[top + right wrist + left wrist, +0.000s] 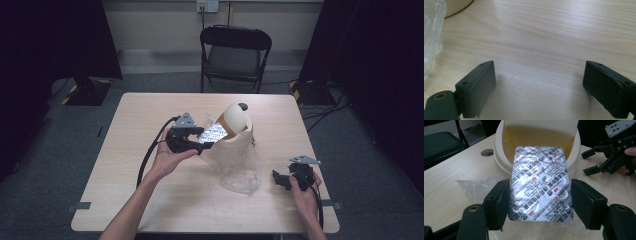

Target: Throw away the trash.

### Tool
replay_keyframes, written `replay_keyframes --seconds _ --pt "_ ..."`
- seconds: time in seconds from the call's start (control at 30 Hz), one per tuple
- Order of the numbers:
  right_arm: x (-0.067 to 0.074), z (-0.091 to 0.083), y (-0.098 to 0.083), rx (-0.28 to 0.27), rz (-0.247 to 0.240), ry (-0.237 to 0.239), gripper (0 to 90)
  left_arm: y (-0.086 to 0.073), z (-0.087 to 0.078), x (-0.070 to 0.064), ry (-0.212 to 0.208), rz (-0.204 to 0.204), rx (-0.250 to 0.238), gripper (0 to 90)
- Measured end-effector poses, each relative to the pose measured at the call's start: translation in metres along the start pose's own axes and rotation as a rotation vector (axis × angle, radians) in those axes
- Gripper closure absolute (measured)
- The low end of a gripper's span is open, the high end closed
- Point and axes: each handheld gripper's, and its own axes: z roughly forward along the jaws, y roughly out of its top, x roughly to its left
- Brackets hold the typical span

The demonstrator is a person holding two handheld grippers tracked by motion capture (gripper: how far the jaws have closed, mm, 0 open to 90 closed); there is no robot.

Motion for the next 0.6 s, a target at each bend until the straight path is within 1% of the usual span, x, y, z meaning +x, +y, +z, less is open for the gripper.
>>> replay_keyframes --seconds 0.03,0.13,0.17,0.2,0.23,0.27,0.3,0.33,0.5,0.6 --pt "0.0 0.0 0.0 0.0 0.0 0.0 10.4 0.004 0.0 0.0 0.0 0.004 -0.004 34.0" --pt "0.0 0.0 0.0 0.0 -0.001 0.0 10.4 0.008 0.0 0.001 0.0 0.013 -0.005 34.0" --pt "0.0 0.0 0.0 0.0 0.0 0.0 10.4 0.012 0.0 0.001 -0.002 0.01 -0.001 34.0" --pt "0.0 0.0 0.0 0.0 0.0 0.0 10.4 0.012 0.0 0.001 -0.002 0.01 -0.001 34.0" --pt "0.0 0.0 0.0 0.0 0.0 0.0 10.4 0.013 0.001 0.002 -0.012 0.015 0.002 34.0" --pt "0.0 0.0 0.0 0.0 -0.001 0.0 10.4 0.014 0.003 0.001 -0.003 0.026 0.012 34.0" --pt "0.0 0.0 0.0 0.0 -0.001 0.0 10.4 0.014 0.003 0.001 -0.003 0.026 0.012 34.0" --pt "0.0 0.0 0.0 0.0 -0.001 0.0 10.4 0.015 0.006 0.001 -0.01 0.025 0.022 34.0" --pt "0.0 0.0 0.0 0.0 0.0 0.0 10.4 0.017 0.008 0.001 -0.009 0.022 0.006 34.0" --pt "0.0 0.0 0.0 0.0 0.0 0.0 10.4 0.022 0.008 0.001 -0.008 0.034 0.003 34.1"
